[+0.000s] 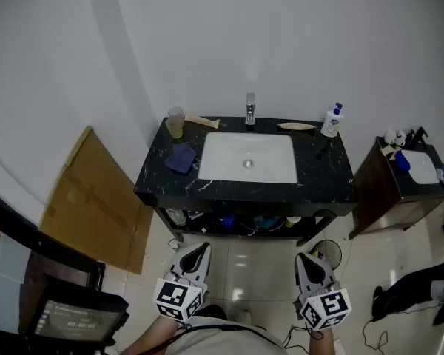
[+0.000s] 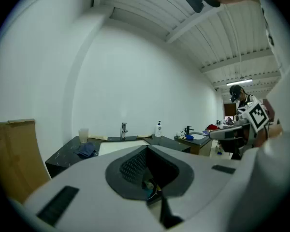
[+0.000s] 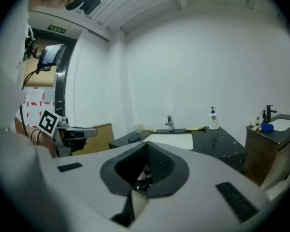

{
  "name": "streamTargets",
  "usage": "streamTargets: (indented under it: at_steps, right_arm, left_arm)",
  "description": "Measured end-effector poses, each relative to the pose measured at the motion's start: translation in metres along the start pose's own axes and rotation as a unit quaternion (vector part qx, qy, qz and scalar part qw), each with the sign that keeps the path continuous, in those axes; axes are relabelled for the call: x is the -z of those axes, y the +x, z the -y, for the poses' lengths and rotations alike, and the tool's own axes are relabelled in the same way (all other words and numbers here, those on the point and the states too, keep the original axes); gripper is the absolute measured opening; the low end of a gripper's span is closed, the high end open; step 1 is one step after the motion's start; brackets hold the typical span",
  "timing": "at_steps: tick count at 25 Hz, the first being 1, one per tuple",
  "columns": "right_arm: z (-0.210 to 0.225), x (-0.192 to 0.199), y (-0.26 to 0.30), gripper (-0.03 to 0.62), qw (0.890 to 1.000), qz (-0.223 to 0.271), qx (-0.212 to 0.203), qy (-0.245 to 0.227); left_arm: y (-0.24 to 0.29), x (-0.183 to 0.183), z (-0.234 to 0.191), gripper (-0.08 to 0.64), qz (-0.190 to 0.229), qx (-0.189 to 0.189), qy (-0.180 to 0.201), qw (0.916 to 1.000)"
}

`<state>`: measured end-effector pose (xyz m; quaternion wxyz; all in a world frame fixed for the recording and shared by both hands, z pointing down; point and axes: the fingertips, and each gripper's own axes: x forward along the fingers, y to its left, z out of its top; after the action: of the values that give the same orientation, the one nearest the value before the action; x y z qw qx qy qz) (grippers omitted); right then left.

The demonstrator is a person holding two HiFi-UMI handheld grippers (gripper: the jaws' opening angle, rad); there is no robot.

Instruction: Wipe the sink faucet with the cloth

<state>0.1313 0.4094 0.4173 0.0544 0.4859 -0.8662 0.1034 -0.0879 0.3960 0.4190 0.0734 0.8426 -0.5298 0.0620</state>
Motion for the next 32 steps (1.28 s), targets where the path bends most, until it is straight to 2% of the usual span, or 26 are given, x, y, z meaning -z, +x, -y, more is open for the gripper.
streamTargets:
  at_steps: [7, 13, 21, 29, 32]
  right_arm:
    - [0.018, 0.003, 0.010, 0.002, 1.000, -0.001, -0.015, 0.003]
    - [0.030, -0.002, 0.040, 0.002, 1.000, -0.001, -0.023, 0.000]
    - [0.062, -0.022, 0.117, 0.002, 1.000, -0.015, -0.009, -0.007]
    - [0.089, -0.070, 0.233, 0.002, 1.000, -0.013, -0.002, -0.016]
    - [0.099, -0.087, 0.279, 0.002, 1.000, -0.009, 0.001, -0.021]
  left_arm:
    - [0.017, 0.005, 0.004, -0.002, -0.004, -0.008, -0.015, 0.9999]
    - [0.045, 0.000, -0.018, 0.000, 0.001, -0.021, -0.008, 0.9997]
    - [0.123, -0.012, -0.078, -0.001, -0.002, -0.014, -0.016, 0.9998]
    - [0.219, -0.035, -0.166, 0.000, -0.023, -0.003, -0.012, 0.9997]
    - [0.255, -0.044, -0.193, -0.001, -0.025, 0.013, -0.006, 0.9996]
